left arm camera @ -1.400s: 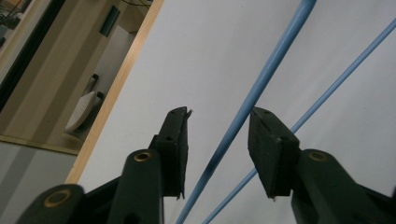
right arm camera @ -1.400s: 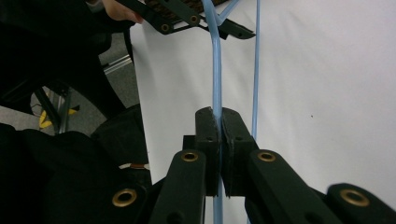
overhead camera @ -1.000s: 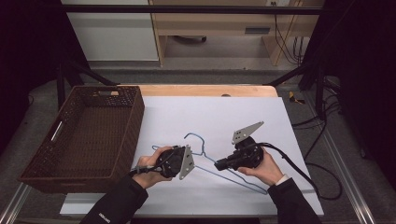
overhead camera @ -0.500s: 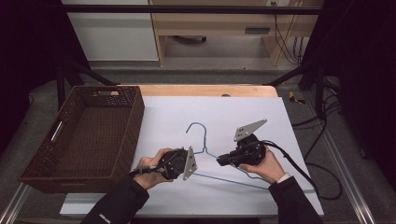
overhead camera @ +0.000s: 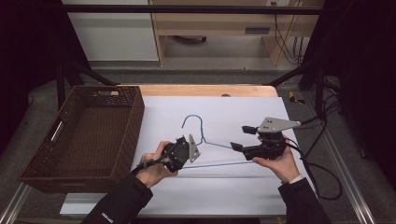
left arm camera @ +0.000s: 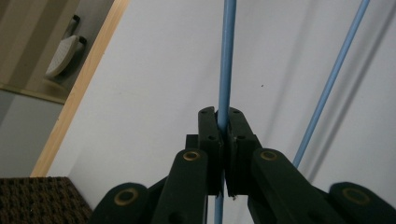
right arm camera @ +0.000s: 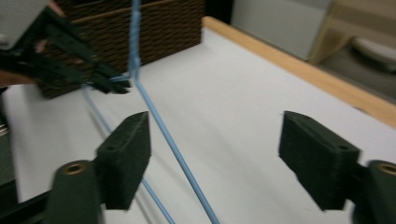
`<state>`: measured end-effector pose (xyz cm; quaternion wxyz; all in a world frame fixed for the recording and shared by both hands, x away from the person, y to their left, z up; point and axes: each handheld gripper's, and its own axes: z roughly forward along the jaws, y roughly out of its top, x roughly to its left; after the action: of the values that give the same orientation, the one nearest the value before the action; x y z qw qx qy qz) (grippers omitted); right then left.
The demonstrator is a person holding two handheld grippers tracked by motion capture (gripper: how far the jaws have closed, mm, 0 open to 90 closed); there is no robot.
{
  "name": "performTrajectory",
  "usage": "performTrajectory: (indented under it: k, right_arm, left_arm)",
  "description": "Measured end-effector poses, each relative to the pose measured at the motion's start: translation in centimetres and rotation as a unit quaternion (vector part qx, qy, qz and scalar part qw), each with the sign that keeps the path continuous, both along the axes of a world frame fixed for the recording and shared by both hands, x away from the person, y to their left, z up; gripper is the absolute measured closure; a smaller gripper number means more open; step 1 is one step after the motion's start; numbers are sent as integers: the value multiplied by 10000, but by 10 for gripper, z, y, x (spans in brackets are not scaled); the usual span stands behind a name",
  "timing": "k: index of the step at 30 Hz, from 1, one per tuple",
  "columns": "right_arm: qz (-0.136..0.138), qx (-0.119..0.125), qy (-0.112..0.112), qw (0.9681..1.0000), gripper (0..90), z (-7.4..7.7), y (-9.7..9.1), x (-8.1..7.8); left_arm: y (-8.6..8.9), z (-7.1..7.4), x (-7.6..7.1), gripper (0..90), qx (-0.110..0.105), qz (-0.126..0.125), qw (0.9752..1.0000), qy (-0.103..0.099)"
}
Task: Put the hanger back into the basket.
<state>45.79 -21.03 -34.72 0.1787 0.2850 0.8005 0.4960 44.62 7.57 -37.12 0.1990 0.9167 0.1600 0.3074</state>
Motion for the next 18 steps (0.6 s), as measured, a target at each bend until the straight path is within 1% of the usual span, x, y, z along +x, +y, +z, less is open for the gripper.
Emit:
performTrajectory:
  k: [1, 4, 5, 7, 9, 11, 13, 14, 15, 16, 18]
  right_arm:
    - [-138, 49, -32, 9999, 195, 0, -4, -1]
    - [-417, 127, -52, 9990, 123, -4, -15, -5]
    - [-504, 149, -69, 9986, 108, -6, -19, -6]
    - [-624, 242, -81, 9977, 94, -10, -25, -9]
    - [-700, 288, -105, 9971, 88, -14, -30, -12]
    - [-755, 363, -88, 9964, 80, -18, -36, -15]
    - [-788, 403, -57, 9961, 77, -22, -40, -19]
    - [-828, 429, -55, 9956, 74, -24, -42, -21]
    - [-854, 435, -56, 9954, 74, -25, -45, -23]
    - [-865, 455, -44, 9952, 74, -27, -47, -25]
    - [-957, 511, -16, 9941, 73, -31, -50, -30]
  left_arm:
    - [0, 1, 2, 869, 7, 88, 10000, 7]
    - [0, 3, 8, 869, -24, 313, 9995, 56]
    - [0, 4, 10, 869, -73, 393, 9992, 66]
    - [-1, 6, 15, 869, -53, 506, 9987, 91]
    - [-1, 8, 19, 870, -48, 617, 9980, 126]
    - [-1, 11, 23, 869, -93, 714, 9973, 148]
    - [0, 15, 26, 869, -176, 762, 9967, 201]
    - [0, 17, 28, 869, -167, 808, 9964, 212]
    - [0, 19, 29, 870, -247, 829, 9960, 209]
    - [0, 22, 30, 870, -273, 854, 9957, 244]
    - [0, 29, 32, 870, -338, 945, 9948, 198]
